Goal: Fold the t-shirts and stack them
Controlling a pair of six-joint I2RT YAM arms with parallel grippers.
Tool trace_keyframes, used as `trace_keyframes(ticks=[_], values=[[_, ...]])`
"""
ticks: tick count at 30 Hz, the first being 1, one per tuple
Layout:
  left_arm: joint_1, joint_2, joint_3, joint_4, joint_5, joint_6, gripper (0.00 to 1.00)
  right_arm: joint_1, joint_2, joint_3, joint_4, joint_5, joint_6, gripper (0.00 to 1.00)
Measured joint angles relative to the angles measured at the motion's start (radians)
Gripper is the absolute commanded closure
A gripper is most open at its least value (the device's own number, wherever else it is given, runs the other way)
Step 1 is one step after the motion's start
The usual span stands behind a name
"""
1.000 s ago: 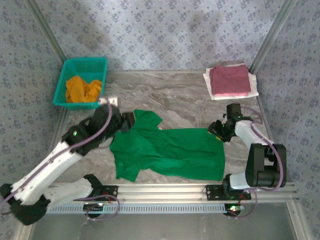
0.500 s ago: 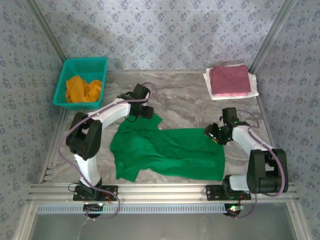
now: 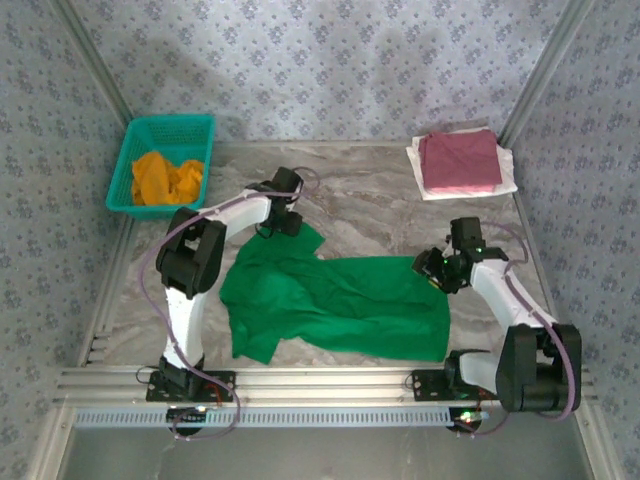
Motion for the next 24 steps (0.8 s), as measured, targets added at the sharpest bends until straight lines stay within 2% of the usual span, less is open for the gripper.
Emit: trace_keyframes(ticks=[4,5,8,11,14,18,21,24], values=[[0.024,0.000,0.000,0.001,-0.008,0.015,0.76,0.000,-0.063,-0.037,-0.062,0.017,0.031,0.47],[0.031,0.000,0.000,0.002,-0.011,0.015,0.85,0.000,-0.071,-0.047,-0.071,0.018,0.039,0.47],[0.039,0.000,0.000,0.008,-0.016,0.024,0.95,0.002,-0.071,-0.085,-0.076,0.021,0.066,0.47],[0.039,0.000,0.000,0.014,-0.016,0.025,1.00,0.016,-0.061,-0.107,-0.072,0.020,0.097,0.50],[0.039,0.000,0.000,0.015,-0.020,0.029,1.00,0.046,-0.050,-0.109,-0.043,0.021,0.122,0.64],[0.040,0.000,0.000,0.015,-0.031,0.029,1.00,0.059,-0.039,-0.112,0.007,0.029,0.149,0.90],[0.047,-0.001,0.000,0.015,-0.038,0.029,1.00,0.059,-0.038,-0.115,0.029,0.040,0.164,1.00],[0.060,-0.010,-0.003,0.015,-0.052,0.024,1.00,0.057,-0.050,-0.114,0.037,0.056,0.168,1.00]])
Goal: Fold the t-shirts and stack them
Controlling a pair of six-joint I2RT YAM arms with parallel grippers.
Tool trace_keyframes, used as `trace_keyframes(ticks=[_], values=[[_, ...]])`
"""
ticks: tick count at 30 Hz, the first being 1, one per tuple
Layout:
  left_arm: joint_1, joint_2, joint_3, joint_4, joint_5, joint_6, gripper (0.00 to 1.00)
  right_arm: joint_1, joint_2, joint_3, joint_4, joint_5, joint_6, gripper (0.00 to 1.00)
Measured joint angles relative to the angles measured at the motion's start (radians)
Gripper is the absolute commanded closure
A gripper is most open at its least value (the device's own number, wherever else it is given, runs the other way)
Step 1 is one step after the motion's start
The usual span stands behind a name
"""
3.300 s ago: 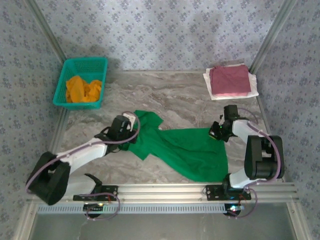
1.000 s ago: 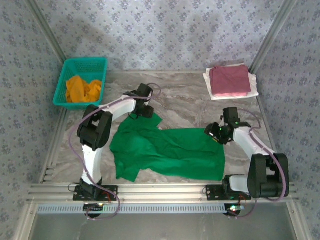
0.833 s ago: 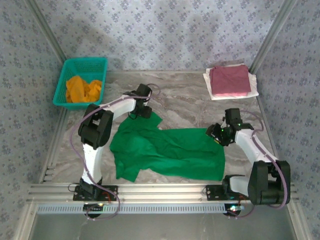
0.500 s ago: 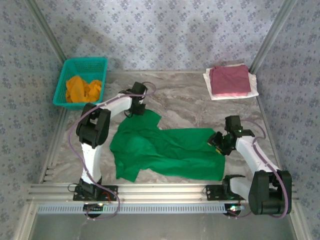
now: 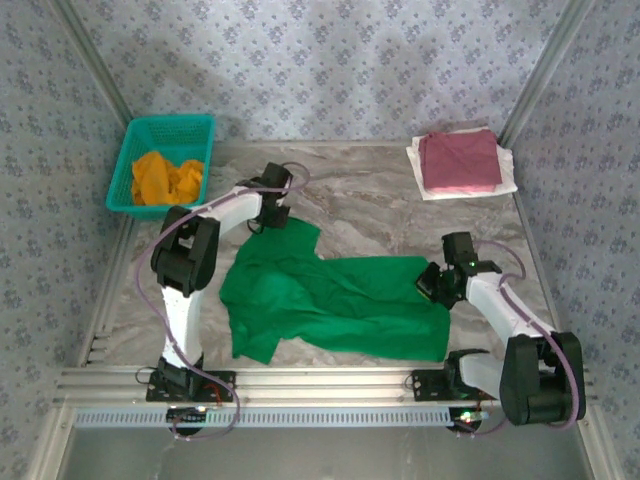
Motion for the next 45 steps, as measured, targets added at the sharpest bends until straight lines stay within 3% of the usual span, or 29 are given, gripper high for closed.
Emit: trace_keyframes(ticks=[6,7,8,9,10,25,28,33,35,45], values=[[0.040,-0.066,-0.058,0.000,-0.032,-0.006,1.00,-0.023,-0.035,0.047,-0.013,0.032,-0.014,1.00],[0.047,-0.078,-0.066,0.000,-0.035,-0.009,1.00,-0.023,-0.035,0.062,-0.013,0.036,-0.019,0.90],[0.053,-0.089,-0.073,0.002,-0.038,-0.011,1.00,-0.023,-0.036,0.074,-0.011,0.040,-0.018,0.70],[0.058,-0.095,-0.076,0.003,-0.039,-0.011,1.00,-0.023,-0.040,0.078,-0.006,0.040,-0.019,0.57],[0.063,-0.101,-0.078,0.005,-0.040,-0.011,1.00,-0.021,-0.050,0.078,-0.004,0.044,-0.013,0.53],[0.073,-0.098,-0.079,0.033,-0.036,-0.011,1.00,-0.004,-0.099,-0.078,-0.016,0.019,0.069,0.38],[0.073,-0.096,-0.079,0.041,-0.030,-0.010,1.00,0.002,-0.061,-0.080,0.013,0.012,0.079,0.46],[0.073,-0.096,-0.079,0.047,-0.017,-0.011,1.00,0.003,-0.019,-0.082,0.082,0.015,0.091,0.89],[0.073,-0.095,-0.076,0.047,-0.015,-0.011,1.00,0.002,-0.019,-0.074,0.094,0.021,0.082,1.00],[0.073,-0.103,-0.051,0.051,-0.062,-0.037,1.00,-0.085,-0.023,0.147,0.092,0.018,-0.024,1.00]])
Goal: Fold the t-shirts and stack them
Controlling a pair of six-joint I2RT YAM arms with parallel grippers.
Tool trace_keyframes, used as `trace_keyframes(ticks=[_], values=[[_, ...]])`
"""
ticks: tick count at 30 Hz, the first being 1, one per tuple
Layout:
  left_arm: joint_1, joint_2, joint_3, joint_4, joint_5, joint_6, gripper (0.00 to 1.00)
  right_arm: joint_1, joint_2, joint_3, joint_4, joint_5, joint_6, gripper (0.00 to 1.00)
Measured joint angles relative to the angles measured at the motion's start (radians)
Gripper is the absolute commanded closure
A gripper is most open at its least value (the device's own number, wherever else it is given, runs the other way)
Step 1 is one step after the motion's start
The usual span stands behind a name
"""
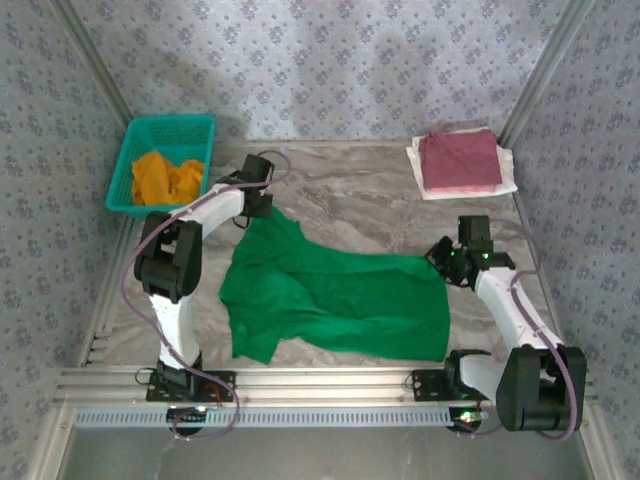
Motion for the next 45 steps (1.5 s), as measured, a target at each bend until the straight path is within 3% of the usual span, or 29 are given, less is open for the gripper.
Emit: trace_keyframes(ticks=[5,14,21,22,23,24,26,27,29,31,33,37,41,45], values=[[0.003,-0.064,-0.025,0.018,-0.046,0.016,1.00,-0.018,0.065,0.067,0.056,-0.005,-0.046,1.00],[0.069,-0.105,-0.029,0.068,-0.070,0.076,1.00,-0.026,0.367,0.307,0.084,-0.032,-0.087,1.00],[0.097,-0.087,0.103,0.076,-0.060,0.118,1.00,0.027,0.505,0.610,0.076,-0.024,-0.153,1.00],[0.107,-0.065,0.159,0.074,-0.052,0.125,1.00,0.037,0.542,0.668,0.079,-0.024,-0.166,0.95],[0.115,-0.042,0.209,0.071,-0.047,0.131,0.88,0.043,0.578,0.716,0.084,-0.026,-0.173,0.85],[0.124,-0.001,0.289,0.065,-0.043,0.142,0.63,0.047,0.621,0.774,0.086,-0.031,-0.177,0.79],[0.136,0.093,0.474,0.026,-0.043,0.150,0.11,0.045,0.725,0.905,0.082,-0.045,-0.183,0.54],[0.142,0.154,0.591,0.000,-0.043,0.154,0.02,0.041,0.785,0.987,0.074,-0.058,-0.191,0.43],[0.148,0.245,0.791,-0.058,-0.026,0.158,0.05,0.034,0.874,1.120,0.041,-0.069,-0.201,0.38],[0.148,0.263,0.871,-0.101,0.008,0.156,0.03,0.029,0.893,1.163,0.018,-0.063,-0.215,0.29],[0.139,0.180,0.774,-0.087,0.039,0.153,0.02,0.025,0.846,1.130,0.004,-0.054,-0.223,0.28],[0.087,-0.241,0.154,0.091,0.084,0.102,0.02,0.016,0.576,0.846,0.035,-0.047,-0.225,0.29],[-0.004,-0.608,-0.326,0.210,0.122,-0.003,0.02,0.036,0.252,0.468,0.095,-0.043,-0.221,0.33],[-0.099,-0.678,-0.516,0.177,0.157,-0.086,0.19,0.076,0.142,0.203,0.067,-0.049,-0.219,0.35]])
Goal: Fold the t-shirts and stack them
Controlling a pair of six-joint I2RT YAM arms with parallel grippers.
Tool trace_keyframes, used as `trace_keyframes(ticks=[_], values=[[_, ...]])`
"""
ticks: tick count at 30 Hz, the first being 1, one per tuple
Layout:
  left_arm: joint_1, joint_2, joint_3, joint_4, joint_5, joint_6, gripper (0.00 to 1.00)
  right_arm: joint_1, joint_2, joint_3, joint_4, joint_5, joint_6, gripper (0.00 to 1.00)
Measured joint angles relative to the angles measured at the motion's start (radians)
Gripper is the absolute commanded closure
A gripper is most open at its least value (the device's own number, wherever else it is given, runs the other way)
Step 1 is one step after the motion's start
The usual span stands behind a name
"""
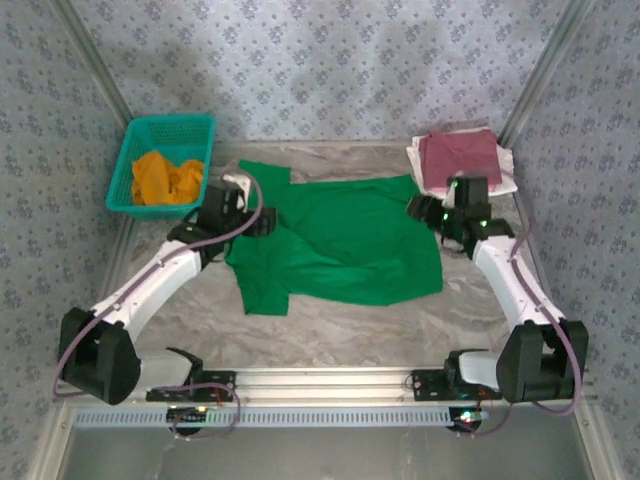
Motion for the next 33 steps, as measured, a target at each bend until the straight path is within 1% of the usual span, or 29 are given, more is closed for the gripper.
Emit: trace_keyframes(ticks=[2,3,5,7,9,11,12,15,18,20,21,23,25,27,30,32,33], values=[[-0.047,0.034,-0.021,-0.046,0.003,-0.014,0.23,0.001,0.028,-0.069,-0.029,-0.002,0.000,0.36],[-0.068,0.060,-0.021,-0.072,0.013,-0.024,0.24,0.000,0.050,-0.093,-0.048,-0.002,-0.001,0.36],[-0.083,0.106,-0.014,-0.115,0.023,-0.043,0.22,-0.001,0.084,-0.105,-0.072,-0.002,-0.001,0.37],[-0.089,0.151,-0.001,-0.171,0.019,-0.084,0.22,-0.001,0.096,-0.103,-0.074,-0.002,-0.004,0.37],[-0.099,0.159,-0.005,-0.226,0.003,-0.142,0.22,-0.001,0.093,-0.095,-0.077,0.000,-0.004,0.37],[-0.117,0.127,-0.034,-0.261,-0.005,-0.215,0.21,-0.002,0.084,-0.093,-0.083,0.008,-0.004,0.36],[-0.124,0.096,-0.059,-0.281,-0.006,-0.257,0.18,-0.002,0.076,-0.093,-0.092,0.011,-0.003,0.35],[-0.146,-0.043,-0.167,-0.340,0.007,-0.385,0.16,-0.014,0.055,-0.101,-0.108,0.026,-0.008,0.34],[-0.167,-0.140,-0.250,-0.388,0.023,-0.494,0.18,-0.031,0.055,-0.114,-0.114,0.029,-0.016,0.34],[-0.174,-0.149,-0.281,-0.397,0.026,-0.536,0.24,-0.037,0.065,-0.116,-0.114,0.029,-0.023,0.34],[-0.174,-0.145,-0.295,-0.396,0.030,-0.551,0.28,-0.037,0.072,-0.116,-0.111,0.029,-0.023,0.34],[-0.174,-0.135,-0.316,-0.388,0.030,-0.565,0.32,-0.037,0.085,-0.116,-0.103,0.025,-0.023,0.34],[-0.174,-0.117,-0.324,-0.366,0.029,-0.571,0.45,-0.037,0.094,-0.116,-0.095,0.024,-0.023,0.34],[-0.173,-0.095,-0.326,-0.332,0.029,-0.571,0.52,-0.037,0.097,-0.116,-0.094,0.025,-0.023,0.34],[-0.173,-0.061,-0.327,-0.280,0.026,-0.565,0.73,-0.042,0.096,-0.117,-0.110,0.032,-0.023,0.32],[-0.173,-0.047,-0.327,-0.255,0.026,-0.557,0.97,-0.059,0.089,-0.125,-0.118,0.039,-0.023,0.31],[-0.172,-0.042,-0.327,-0.242,0.025,-0.556,1.00,-0.072,0.082,-0.130,-0.126,0.042,-0.023,0.31]])
